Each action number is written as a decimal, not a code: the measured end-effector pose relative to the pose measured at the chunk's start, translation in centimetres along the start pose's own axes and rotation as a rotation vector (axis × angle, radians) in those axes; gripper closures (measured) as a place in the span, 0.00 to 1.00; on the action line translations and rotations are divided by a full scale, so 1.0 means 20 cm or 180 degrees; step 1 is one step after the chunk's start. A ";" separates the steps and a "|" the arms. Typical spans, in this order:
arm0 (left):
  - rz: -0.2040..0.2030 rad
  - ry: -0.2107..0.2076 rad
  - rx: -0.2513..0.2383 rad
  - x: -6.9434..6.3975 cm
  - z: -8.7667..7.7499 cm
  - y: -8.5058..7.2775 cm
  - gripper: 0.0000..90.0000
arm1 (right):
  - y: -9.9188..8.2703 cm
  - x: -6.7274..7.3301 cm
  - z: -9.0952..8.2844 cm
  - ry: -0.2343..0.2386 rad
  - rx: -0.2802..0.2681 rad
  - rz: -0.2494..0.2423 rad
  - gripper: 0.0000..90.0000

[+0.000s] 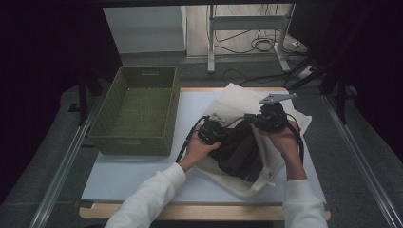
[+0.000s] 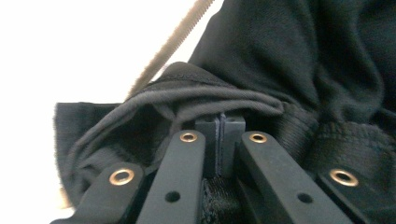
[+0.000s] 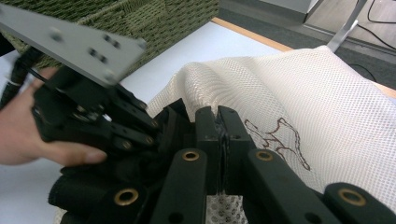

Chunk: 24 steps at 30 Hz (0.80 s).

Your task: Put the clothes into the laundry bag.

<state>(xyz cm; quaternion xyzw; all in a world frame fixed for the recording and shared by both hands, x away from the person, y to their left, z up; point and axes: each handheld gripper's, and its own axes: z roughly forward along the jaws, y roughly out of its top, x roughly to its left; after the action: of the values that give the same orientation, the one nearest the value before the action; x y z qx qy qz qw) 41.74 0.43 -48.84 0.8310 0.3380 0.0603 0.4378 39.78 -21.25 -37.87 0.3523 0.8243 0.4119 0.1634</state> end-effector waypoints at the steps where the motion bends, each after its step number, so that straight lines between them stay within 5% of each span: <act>1: -0.0007 0.0010 -0.0045 0.00 -0.02 0.00 1.00 | 0.00 0.00 0.00 -0.0001 -0.0002 0.0005 0.98; 7: 0.0060 0.0059 -0.0236 0.01 -0.18 0.01 1.00 | 0.00 -0.01 0.00 -0.0002 -0.0007 0.0010 0.98; 11: 0.0149 -0.0023 -0.0358 -0.02 -0.32 0.01 1.00 | 0.00 0.00 0.00 -0.0012 -0.0003 0.0010 0.98; 20: 0.0285 -0.0270 -0.0387 -0.13 -0.41 -0.07 1.00 | 0.00 0.00 0.00 -0.0015 0.0000 0.0007 0.98; 24: 0.0287 -0.0456 -0.0286 -0.16 -0.40 -0.11 1.00 | 0.00 0.00 0.00 -0.0017 0.0008 0.0005 0.98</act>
<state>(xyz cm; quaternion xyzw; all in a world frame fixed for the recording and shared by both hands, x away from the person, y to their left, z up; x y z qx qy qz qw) 34.98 4.77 -44.97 0.8270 0.2651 0.0354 0.4945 39.81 -21.27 -37.98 0.3543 0.8241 0.4101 0.1649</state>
